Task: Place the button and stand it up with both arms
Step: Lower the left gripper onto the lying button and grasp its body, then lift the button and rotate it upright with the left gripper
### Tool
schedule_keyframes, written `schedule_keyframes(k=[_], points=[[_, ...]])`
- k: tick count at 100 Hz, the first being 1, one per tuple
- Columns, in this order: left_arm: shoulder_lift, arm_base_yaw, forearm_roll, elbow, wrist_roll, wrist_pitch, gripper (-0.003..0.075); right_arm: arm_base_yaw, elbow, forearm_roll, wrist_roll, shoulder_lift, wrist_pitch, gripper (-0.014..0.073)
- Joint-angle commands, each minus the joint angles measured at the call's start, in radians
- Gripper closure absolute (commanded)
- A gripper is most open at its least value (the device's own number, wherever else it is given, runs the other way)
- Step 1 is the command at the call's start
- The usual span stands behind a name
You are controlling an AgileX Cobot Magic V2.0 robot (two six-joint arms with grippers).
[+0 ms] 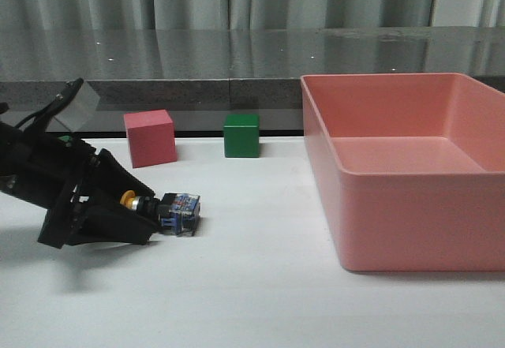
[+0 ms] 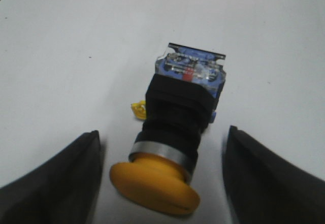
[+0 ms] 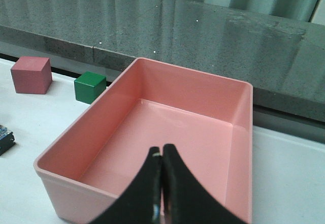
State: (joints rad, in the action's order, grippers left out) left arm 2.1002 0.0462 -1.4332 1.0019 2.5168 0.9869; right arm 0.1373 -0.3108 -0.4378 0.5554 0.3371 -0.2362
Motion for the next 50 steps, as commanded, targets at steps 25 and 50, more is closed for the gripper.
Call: schedule_keyframes(k=[25,50], points=[[-0.051,0.007,-0.038,0.027,0.012,0.058,0.0645,-0.006,-0.028,-0.014,-0.003,0.005,0.071,0.0655],[-0.190,0.002,0.057,0.085,-0.111,0.027,0.0677,-0.006,-0.028,-0.014,-0.003,0.005,0.072,0.0655]])
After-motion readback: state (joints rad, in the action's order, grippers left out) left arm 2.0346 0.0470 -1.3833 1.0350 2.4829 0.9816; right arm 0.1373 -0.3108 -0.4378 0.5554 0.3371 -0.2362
